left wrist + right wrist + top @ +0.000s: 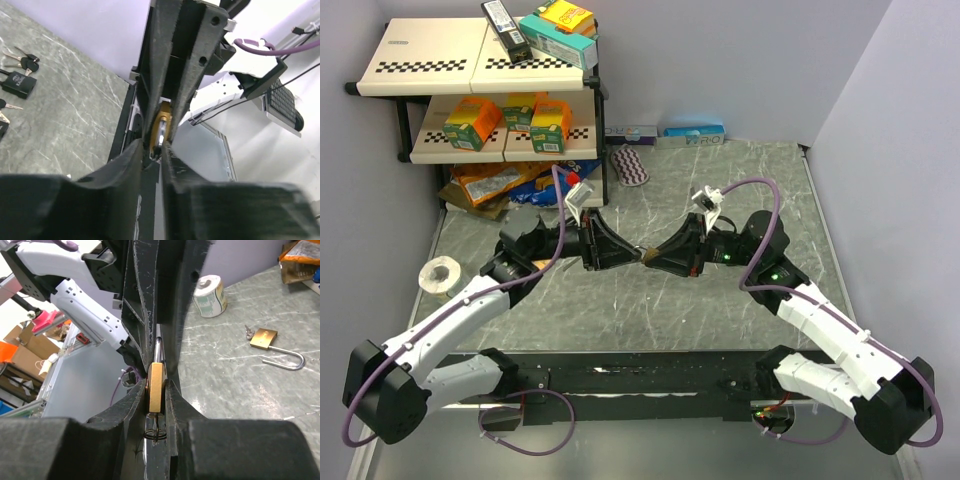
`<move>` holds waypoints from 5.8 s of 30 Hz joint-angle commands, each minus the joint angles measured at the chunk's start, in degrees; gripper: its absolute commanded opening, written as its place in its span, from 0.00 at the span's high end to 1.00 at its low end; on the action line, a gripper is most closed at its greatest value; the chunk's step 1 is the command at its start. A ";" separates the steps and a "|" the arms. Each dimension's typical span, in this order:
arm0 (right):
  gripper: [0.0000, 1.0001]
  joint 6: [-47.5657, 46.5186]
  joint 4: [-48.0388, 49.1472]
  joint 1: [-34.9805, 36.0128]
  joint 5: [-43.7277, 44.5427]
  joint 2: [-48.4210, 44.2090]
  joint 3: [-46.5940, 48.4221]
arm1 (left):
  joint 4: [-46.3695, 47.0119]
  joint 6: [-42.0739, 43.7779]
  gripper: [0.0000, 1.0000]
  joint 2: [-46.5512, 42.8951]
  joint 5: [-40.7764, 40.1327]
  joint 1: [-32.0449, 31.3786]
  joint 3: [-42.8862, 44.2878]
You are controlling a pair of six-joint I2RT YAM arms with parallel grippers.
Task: Lock with the key
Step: Lock the lock, then place the key at the center of the board, then place the lock at the center of the board.
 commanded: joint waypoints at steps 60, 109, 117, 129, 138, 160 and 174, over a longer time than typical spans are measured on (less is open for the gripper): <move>1.00 -8.01 -21.48 -8.74 6.87 3.47 -3.85 | -11.04 6.70 0.99 2.01 7.53 17.76 4.85; 0.62 -11.97 -28.02 -8.74 29.49 44.10 14.26 | -34.16 31.41 0.99 23.98 -0.38 7.92 10.47; 0.19 -17.59 -23.62 -7.86 20.09 30.22 8.99 | -36.18 29.84 0.99 24.59 2.95 8.10 10.47; 0.13 -36.58 -29.51 9.35 22.71 22.74 9.69 | -37.95 25.35 0.99 27.84 10.76 8.18 12.14; 0.25 -38.60 -29.07 12.71 32.98 23.97 10.92 | -34.87 22.10 0.99 27.93 12.45 8.18 10.64; 0.93 -33.34 -28.28 13.59 39.24 26.07 12.06 | -31.01 19.55 0.60 25.22 8.15 11.08 8.28; 1.00 -9.26 -39.69 9.10 42.13 42.50 26.03 | -30.21 20.60 0.07 1.13 -13.74 30.68 -0.42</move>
